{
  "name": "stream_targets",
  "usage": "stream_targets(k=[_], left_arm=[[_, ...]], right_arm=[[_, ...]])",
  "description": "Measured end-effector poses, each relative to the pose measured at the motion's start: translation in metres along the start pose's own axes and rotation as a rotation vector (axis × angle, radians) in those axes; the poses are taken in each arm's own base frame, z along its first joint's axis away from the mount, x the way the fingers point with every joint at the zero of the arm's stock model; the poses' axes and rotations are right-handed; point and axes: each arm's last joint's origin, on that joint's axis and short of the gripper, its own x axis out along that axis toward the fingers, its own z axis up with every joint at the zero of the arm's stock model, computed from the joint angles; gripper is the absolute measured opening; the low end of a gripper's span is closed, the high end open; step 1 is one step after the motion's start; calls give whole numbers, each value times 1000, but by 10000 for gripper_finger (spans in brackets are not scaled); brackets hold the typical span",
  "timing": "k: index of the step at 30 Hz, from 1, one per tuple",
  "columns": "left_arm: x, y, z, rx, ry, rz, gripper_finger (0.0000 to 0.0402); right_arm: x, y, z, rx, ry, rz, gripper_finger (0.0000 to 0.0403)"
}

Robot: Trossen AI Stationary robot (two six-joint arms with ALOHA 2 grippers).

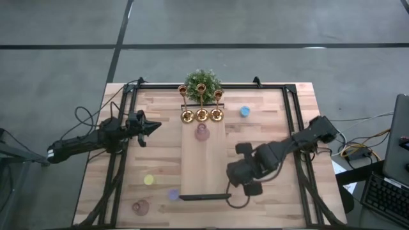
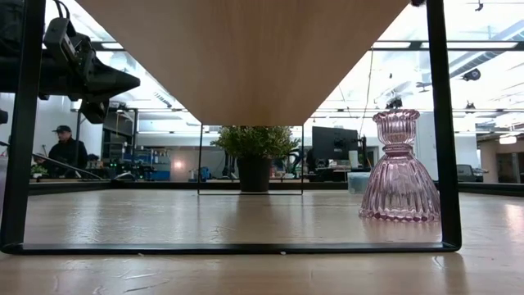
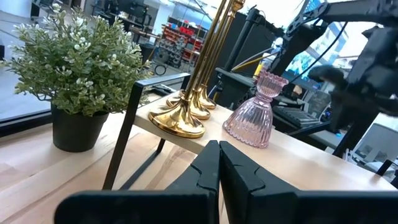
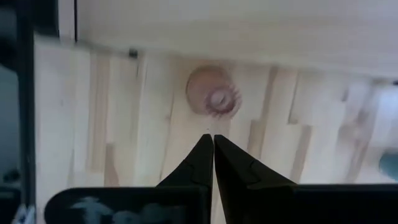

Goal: Pick & Place candle stick holders
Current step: Put the top pink glass candle holder on the shelf aligned with the pink glass candle holder

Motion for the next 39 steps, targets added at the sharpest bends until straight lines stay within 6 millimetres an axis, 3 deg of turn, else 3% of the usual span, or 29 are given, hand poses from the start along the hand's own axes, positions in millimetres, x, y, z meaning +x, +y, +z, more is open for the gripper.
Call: stream_targets(k=[6, 15, 23, 28, 34, 39], left_arm=[[0, 0, 0, 0, 0, 0, 10], [0, 0, 0, 0, 0, 0, 10], [0, 0, 0, 0, 0, 0, 10], [0, 0, 0, 0, 0, 0, 10], [0, 0, 0, 0, 0, 0, 10], [0, 0, 0, 0, 0, 0, 10]], right_arm=[[29, 11, -2, -6, -7, 27, 41], [55, 13, -2, -63, -42, 33, 117], [87, 10, -16, -81, 27, -3, 130], [90, 9, -17, -48, 27, -21, 118], [76, 11, -12, -50, -29, -31, 104], [77, 11, -7, -93, -82, -47, 97]])
